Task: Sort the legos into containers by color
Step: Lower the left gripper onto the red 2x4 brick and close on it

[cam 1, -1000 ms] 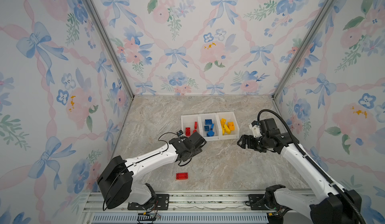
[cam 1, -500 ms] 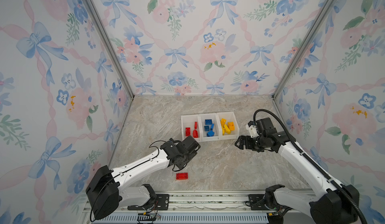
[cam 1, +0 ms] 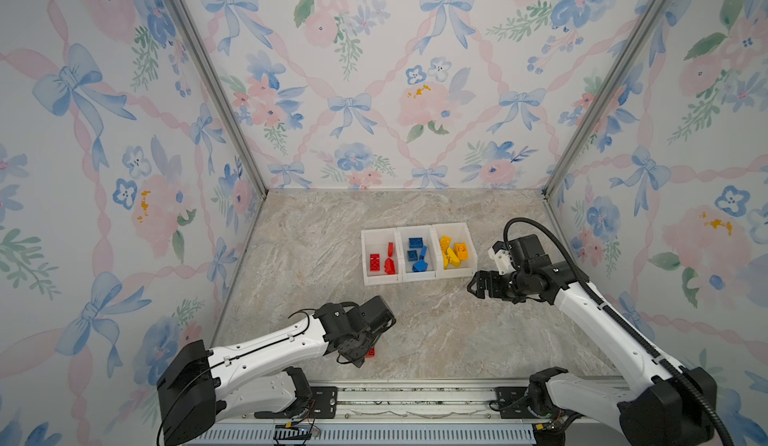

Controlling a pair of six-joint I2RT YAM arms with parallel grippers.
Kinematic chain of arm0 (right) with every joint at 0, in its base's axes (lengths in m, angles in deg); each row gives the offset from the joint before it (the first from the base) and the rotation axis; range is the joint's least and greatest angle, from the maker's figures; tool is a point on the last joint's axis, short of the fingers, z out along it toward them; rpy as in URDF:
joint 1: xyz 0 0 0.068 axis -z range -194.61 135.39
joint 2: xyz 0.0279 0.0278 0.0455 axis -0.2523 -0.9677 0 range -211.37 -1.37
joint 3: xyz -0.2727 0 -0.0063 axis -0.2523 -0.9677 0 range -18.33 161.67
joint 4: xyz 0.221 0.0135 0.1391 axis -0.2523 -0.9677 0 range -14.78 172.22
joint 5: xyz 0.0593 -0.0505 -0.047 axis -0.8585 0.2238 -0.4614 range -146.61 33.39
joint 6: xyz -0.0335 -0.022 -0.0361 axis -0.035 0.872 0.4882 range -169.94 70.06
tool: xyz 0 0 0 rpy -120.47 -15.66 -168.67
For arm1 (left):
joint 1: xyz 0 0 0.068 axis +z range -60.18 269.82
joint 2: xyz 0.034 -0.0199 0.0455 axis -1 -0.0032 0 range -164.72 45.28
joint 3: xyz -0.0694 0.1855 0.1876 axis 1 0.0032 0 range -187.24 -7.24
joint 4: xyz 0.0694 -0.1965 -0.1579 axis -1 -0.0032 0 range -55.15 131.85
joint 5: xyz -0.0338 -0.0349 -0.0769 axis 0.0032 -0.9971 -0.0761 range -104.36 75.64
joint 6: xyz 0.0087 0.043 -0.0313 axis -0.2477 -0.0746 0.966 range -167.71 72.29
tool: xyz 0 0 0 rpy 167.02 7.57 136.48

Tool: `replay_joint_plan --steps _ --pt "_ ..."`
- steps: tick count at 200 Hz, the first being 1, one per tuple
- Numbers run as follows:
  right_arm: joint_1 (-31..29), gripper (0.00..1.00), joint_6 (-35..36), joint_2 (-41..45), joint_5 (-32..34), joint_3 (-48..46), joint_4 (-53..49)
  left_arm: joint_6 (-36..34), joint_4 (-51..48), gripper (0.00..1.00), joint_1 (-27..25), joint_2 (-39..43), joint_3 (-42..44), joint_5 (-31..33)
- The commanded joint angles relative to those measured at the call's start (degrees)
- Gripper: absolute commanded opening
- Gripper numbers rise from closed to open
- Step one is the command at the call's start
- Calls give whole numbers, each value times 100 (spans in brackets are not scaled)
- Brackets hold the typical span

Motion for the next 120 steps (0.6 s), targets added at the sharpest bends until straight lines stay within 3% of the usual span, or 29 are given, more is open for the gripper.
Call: replay_joint_plan --steps 1,120 --pt "-89 97 77 -6 -7 82 -131 409 -161 86 -50 -94 62 -14" --pt "-107 97 53 -29 13 139 -129 686 -80 88 -60 -378 451 -136"
